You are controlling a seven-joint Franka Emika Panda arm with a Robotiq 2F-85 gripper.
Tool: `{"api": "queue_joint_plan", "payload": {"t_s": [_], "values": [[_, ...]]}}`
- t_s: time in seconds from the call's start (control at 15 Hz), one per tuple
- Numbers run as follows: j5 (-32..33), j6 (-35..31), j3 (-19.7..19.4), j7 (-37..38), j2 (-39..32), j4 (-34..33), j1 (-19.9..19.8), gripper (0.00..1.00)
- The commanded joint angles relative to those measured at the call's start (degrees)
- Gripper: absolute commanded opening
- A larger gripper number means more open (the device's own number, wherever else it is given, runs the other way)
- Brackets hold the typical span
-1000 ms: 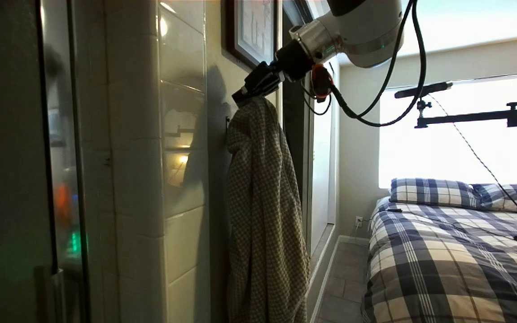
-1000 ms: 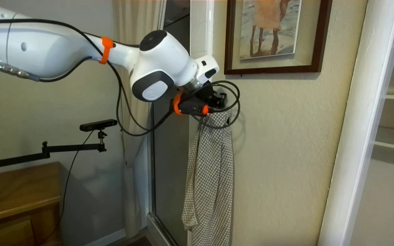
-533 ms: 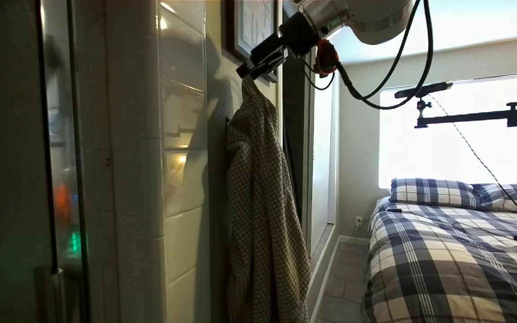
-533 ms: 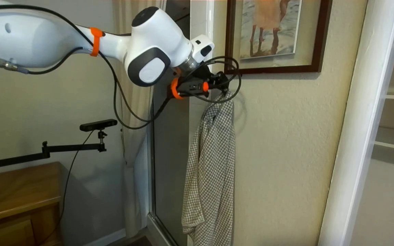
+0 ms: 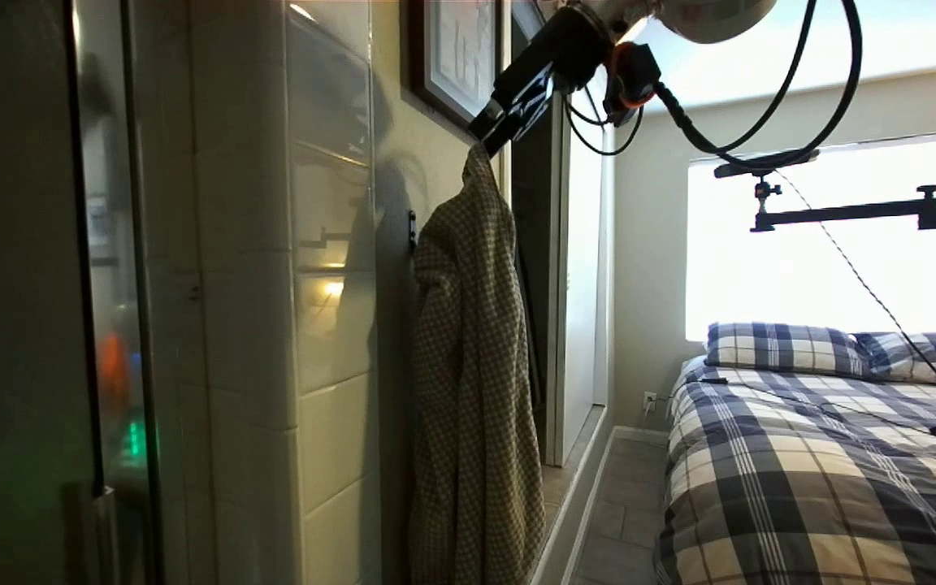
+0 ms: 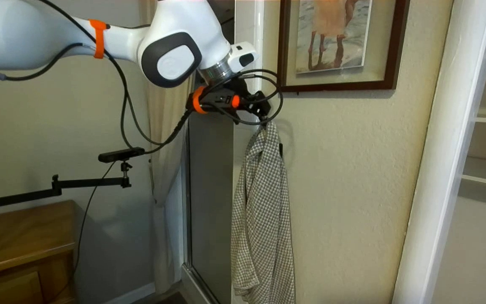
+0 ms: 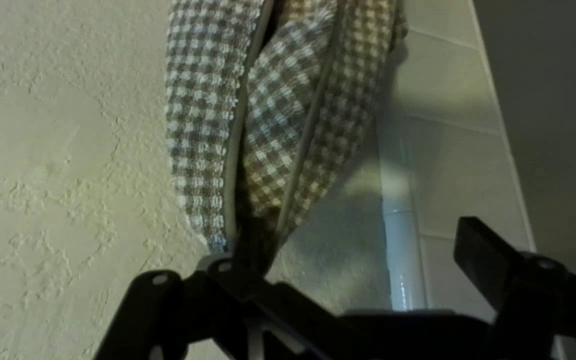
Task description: Adjust the cloth on the wall hook
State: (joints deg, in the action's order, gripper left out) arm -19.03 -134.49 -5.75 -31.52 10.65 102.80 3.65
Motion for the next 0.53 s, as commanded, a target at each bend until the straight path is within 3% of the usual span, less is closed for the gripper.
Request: {"api": "queue_joint_plan", "payload": {"t_s": [0.0, 0.47], "values": [[1.02, 5.82, 0.06, 2.81, 0.39, -1.55, -0.64, 1.00], [0.32, 10.22, -0.35, 4.14, 0.51, -0.40, -1.30, 1.00]]}}
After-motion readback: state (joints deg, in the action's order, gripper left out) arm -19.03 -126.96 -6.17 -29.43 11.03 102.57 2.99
